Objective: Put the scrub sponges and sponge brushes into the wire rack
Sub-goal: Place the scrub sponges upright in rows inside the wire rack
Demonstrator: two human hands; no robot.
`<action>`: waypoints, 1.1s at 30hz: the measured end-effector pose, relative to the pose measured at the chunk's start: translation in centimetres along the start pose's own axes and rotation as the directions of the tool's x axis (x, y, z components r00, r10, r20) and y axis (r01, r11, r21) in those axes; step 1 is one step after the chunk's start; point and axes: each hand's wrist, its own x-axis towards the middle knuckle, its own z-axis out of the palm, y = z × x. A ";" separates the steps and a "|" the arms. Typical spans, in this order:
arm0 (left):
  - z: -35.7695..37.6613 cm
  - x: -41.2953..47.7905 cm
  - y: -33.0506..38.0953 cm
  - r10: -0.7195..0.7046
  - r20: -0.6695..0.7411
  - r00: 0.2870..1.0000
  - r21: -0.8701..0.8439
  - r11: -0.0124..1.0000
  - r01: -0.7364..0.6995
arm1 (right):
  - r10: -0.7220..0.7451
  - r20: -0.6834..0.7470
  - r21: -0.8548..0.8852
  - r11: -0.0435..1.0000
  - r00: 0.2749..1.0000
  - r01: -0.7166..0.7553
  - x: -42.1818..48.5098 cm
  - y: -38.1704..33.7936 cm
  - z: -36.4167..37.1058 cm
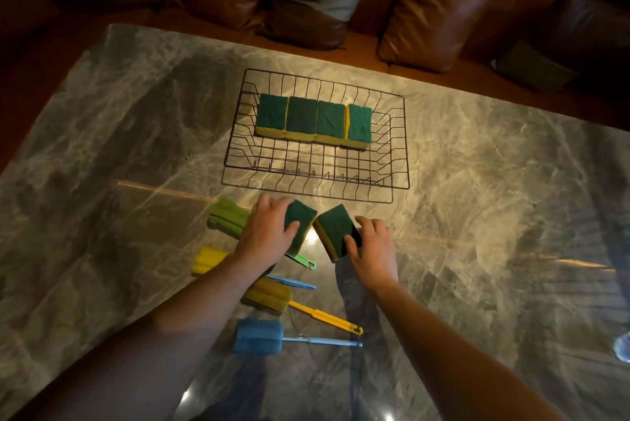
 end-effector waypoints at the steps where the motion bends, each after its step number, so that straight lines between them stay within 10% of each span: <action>1: 0.0 0.0 0.1 -0.043 0.007 0.999 0.017 0.999 0.043 | 0.033 0.036 0.034 0.999 0.999 -0.034 0.2 0.1 0.0; 10: -0.5 0.0 0.6 -0.297 0.099 0.950 -0.325 0.892 0.313 | 0.131 0.136 0.263 0.951 0.982 -0.163 0.0 0.2 -0.3; 20: -9.1 3.4 0.0 -0.332 -0.027 0.943 -0.619 0.747 0.245 | -0.056 -0.115 0.406 0.908 0.992 0.099 3.5 -3.9 -4.7; 33: -10.6 20.8 -1.0 -0.405 -0.150 0.902 -0.634 0.739 0.226 | 0.194 0.029 0.589 0.789 0.981 -0.174 19.9 -11.6 -4.7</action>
